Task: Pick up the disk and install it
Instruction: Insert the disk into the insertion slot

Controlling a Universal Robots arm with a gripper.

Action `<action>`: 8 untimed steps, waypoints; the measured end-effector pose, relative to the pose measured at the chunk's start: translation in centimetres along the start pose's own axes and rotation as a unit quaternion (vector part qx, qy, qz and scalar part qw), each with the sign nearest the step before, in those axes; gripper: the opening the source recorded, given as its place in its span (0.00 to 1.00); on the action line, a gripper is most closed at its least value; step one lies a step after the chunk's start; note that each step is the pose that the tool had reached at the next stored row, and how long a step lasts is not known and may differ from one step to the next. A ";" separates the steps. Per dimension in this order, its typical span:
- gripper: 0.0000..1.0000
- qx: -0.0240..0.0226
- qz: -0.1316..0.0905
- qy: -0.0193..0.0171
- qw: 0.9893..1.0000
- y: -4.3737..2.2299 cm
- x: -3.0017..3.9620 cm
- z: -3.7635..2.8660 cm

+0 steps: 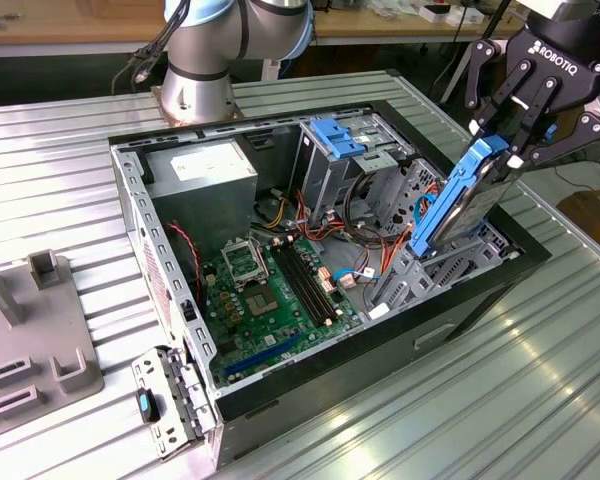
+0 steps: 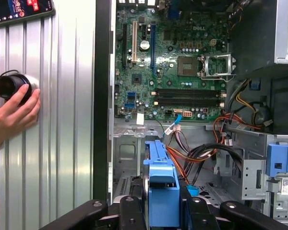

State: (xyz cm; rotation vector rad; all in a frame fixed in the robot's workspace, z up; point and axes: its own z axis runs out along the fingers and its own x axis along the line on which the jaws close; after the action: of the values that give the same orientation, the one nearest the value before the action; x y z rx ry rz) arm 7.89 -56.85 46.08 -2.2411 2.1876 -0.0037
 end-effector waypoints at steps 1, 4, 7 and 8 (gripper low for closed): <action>0.37 0.000 0.000 0.000 1.000 0.01 0.00 0.00; 0.37 0.000 0.000 0.000 1.000 0.15 0.02 0.02; 0.37 0.000 0.000 0.000 1.000 0.20 0.18 0.19; 0.37 0.000 0.000 0.000 1.000 0.21 0.22 0.24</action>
State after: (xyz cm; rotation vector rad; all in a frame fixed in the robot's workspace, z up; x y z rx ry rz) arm 7.69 -57.07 45.84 -2.2411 2.1878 -0.0039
